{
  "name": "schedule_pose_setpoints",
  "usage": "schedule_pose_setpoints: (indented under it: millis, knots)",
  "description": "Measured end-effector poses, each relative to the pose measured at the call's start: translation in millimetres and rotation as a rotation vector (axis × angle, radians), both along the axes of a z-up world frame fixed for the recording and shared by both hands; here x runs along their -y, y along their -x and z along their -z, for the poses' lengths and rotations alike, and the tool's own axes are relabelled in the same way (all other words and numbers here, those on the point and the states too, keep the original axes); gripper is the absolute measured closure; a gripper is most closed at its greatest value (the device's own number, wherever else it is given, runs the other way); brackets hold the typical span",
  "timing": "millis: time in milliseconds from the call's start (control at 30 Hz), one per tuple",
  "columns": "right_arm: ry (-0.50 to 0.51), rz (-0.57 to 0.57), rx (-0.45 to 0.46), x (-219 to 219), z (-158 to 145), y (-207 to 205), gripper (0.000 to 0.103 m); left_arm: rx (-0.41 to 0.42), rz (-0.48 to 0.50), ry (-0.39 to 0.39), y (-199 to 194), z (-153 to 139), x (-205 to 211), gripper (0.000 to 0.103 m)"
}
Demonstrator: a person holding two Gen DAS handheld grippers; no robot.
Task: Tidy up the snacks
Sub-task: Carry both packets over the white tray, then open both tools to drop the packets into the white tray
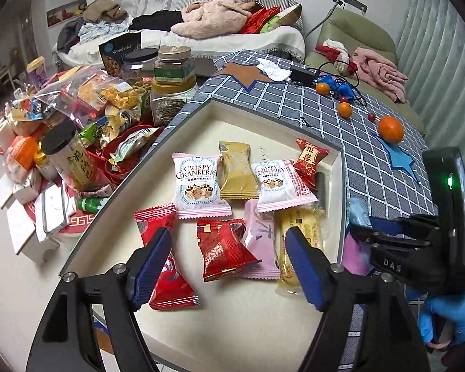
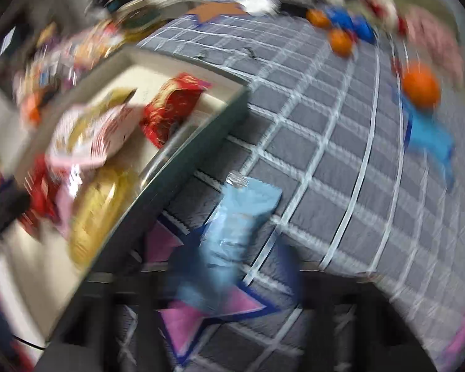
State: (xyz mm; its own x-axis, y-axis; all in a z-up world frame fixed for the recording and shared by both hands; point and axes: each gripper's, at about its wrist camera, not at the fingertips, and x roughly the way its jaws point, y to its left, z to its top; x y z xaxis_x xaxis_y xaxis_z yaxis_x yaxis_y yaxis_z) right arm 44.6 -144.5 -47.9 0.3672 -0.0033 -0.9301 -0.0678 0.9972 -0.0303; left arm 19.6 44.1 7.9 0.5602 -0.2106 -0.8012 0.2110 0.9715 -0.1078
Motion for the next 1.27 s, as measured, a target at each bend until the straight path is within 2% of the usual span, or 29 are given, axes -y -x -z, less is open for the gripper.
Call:
schedule_pose_setpoints:
  millis: [100,200,267,333,433,500,633,667,700,767,867,1267]
  knots:
    - [-0.046,0.012,-0.010,8,-3,3,0.079,-0.002,-0.015,-0.001,-2,-1,-1,0.022]
    - [-0.119,0.046,0.040,23,-23,6,0.079,-0.006,-0.029,-0.017,-6,1,-3,0.021]
    - [-0.140,0.031,0.073,17,-36,1,0.079,-0.010,-0.042,-0.034,-8,2,-4,0.021]
    - [-0.174,-0.009,0.113,6,-56,-3,0.079,-0.011,-0.057,-0.052,-9,3,-5,0.021]
    - [-0.216,-0.065,0.128,-12,-70,-13,0.079,-0.008,-0.077,-0.073,-9,3,-8,0.017]
    - [-0.243,-0.109,0.115,-32,-71,-21,0.079,-0.018,-0.088,-0.088,-9,5,-11,0.015]
    - [-0.233,-0.144,0.081,-55,-61,-26,0.078,-0.041,-0.081,-0.107,-8,10,-13,0.015]
    - [-0.233,-0.148,0.070,-58,-59,-26,0.074,-0.038,-0.081,-0.113,-7,10,-13,0.015]
    - [-0.236,-0.152,0.059,-59,-57,-26,0.044,-0.037,-0.084,-0.118,-7,10,-13,0.014]
    - [-0.217,-0.150,0.067,-61,-57,-25,0.007,-0.043,-0.088,-0.120,-8,10,-13,0.014]
    - [-0.167,-0.154,0.088,-59,-62,-22,0.007,-0.063,-0.090,-0.117,-10,12,-13,0.014]
    - [-0.110,-0.173,0.034,-60,-58,-20,0.007,-0.058,-0.070,-0.123,-6,11,-8,0.014]
